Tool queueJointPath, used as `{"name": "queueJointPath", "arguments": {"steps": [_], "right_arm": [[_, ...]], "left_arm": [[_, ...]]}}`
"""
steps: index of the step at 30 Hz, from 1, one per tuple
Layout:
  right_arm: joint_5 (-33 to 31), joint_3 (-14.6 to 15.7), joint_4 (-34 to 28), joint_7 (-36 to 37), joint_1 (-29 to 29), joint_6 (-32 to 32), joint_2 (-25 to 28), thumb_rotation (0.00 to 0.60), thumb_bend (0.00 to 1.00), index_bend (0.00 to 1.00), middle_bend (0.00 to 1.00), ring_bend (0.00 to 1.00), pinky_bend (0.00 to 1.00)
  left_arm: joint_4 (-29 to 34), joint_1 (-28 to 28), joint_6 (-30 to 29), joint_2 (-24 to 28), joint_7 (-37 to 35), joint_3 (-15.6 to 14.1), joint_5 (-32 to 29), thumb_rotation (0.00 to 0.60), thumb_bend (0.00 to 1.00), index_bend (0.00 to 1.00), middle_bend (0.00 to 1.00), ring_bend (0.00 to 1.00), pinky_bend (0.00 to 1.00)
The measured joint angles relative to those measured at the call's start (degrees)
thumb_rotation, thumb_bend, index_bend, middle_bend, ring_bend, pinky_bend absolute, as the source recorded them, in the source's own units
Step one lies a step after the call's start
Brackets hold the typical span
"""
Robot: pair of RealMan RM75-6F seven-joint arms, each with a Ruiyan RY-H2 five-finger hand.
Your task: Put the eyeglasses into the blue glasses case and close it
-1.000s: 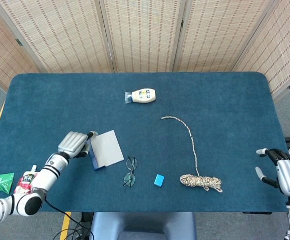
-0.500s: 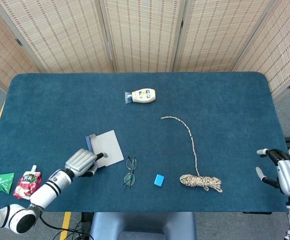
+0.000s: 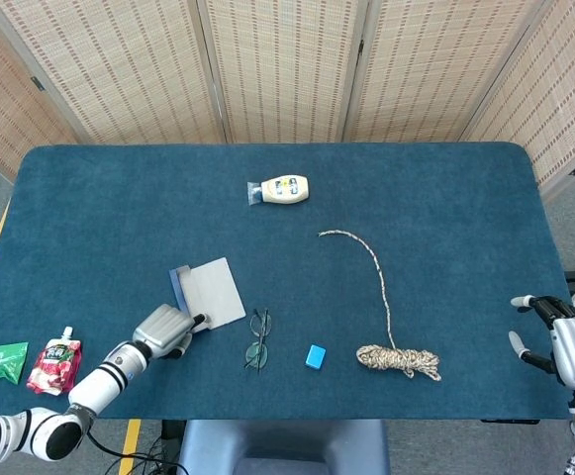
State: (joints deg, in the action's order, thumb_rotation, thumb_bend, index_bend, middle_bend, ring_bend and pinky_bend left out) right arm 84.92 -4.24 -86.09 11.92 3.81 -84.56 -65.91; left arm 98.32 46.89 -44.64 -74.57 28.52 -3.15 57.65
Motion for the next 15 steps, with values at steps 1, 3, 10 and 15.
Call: {"name": "queueJointPath", "arguments": {"steps": [1,3,10,15], "right_arm": [[0.02,0.0,0.05,0.06,0.01,0.01,-0.02,0.6,0.33,0.33,0.4,0.3,0.31],[0.07,-0.02,0.17,0.26,0.02,0.0,-0.08,0.6,0.33,0.33,0.4,0.3,0.31],[0.3,-0.07,0.53,0.77,0.02,-0.17,-0.17,0.6,0.34,0.33,0.4,0.3,0.31],[0.35,-0.03,0.85,1.17,-0.11,-0.3,-0.3,0.6,0.33,0.33,0.4,0.3,0.31]], "left_arm": [[0.15,0.18,-0.26,-0.12,1.47,-0.47,-1.06,0.6,0.73,0.24,1.0,1.0,1.0],[0.56,0.51,-0.78,-0.2,3.72,-1.31,-2.93,0.6,0.73,0.3,1.0,1.0,1.0],[1.31,1.08,-3.46,0.97,8.41,-3.04,-5.26,0.6,0.73,0.47,1.0,1.0,1.0],[0.9,1.2,-6.45,1.66,12.32,-3.74,-6.37,0.592,0.73,0.5,1.0,1.0,1.0]]}}
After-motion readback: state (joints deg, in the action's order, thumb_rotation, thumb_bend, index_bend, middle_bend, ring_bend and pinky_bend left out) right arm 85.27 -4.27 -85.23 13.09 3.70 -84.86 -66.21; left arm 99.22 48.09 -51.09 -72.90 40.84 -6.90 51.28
